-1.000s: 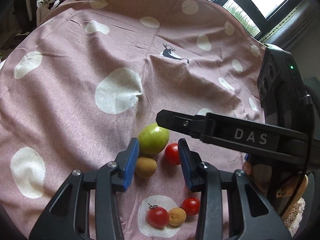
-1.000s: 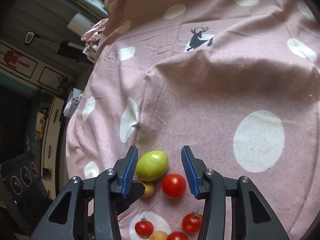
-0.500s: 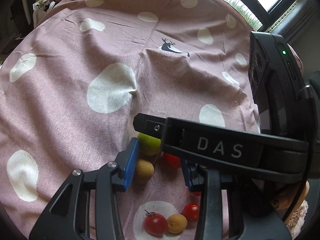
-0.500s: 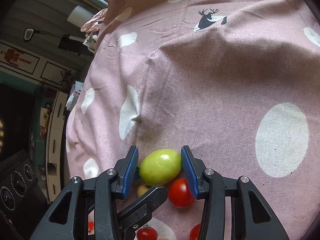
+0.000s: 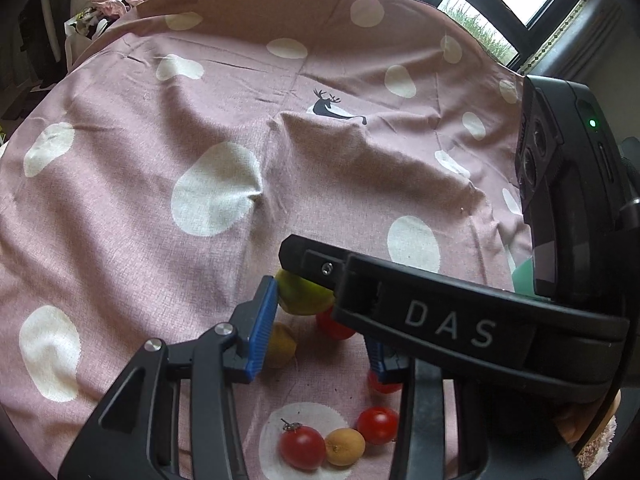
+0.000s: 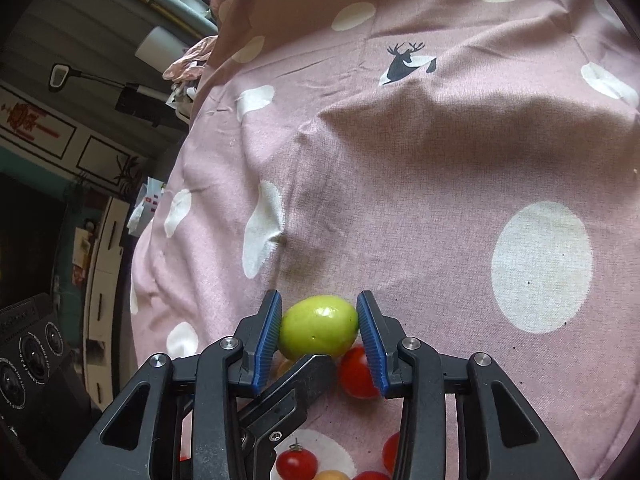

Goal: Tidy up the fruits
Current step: 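Close the right gripper around the pale yellow-green fruit, then lift the yellow-green fruit with the right gripper and carry it over the bowl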

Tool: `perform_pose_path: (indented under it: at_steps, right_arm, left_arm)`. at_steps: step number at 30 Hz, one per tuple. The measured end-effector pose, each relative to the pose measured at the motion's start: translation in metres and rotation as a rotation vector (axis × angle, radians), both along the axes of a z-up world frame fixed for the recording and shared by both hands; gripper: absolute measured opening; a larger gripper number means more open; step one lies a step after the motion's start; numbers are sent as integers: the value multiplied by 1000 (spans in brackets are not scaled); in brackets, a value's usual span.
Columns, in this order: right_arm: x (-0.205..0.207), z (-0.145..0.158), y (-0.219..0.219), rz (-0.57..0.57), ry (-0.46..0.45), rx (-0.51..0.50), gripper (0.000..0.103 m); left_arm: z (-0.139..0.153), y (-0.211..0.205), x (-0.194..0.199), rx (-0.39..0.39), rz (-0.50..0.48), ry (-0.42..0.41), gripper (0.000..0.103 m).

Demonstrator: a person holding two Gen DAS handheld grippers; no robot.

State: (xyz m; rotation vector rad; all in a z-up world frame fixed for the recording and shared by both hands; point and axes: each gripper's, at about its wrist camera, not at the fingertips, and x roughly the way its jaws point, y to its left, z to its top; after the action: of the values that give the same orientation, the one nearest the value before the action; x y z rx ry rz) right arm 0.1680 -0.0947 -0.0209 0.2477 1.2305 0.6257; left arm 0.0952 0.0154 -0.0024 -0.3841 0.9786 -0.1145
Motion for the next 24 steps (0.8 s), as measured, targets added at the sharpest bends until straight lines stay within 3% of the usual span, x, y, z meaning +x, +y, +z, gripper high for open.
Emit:
perform_pose_path:
  at_steps: [24]
  right_arm:
    - [-64, 42, -85, -214, -135, 20, 42]
  left_arm:
    - [35, -83, -41, 7, -212, -142, 39]
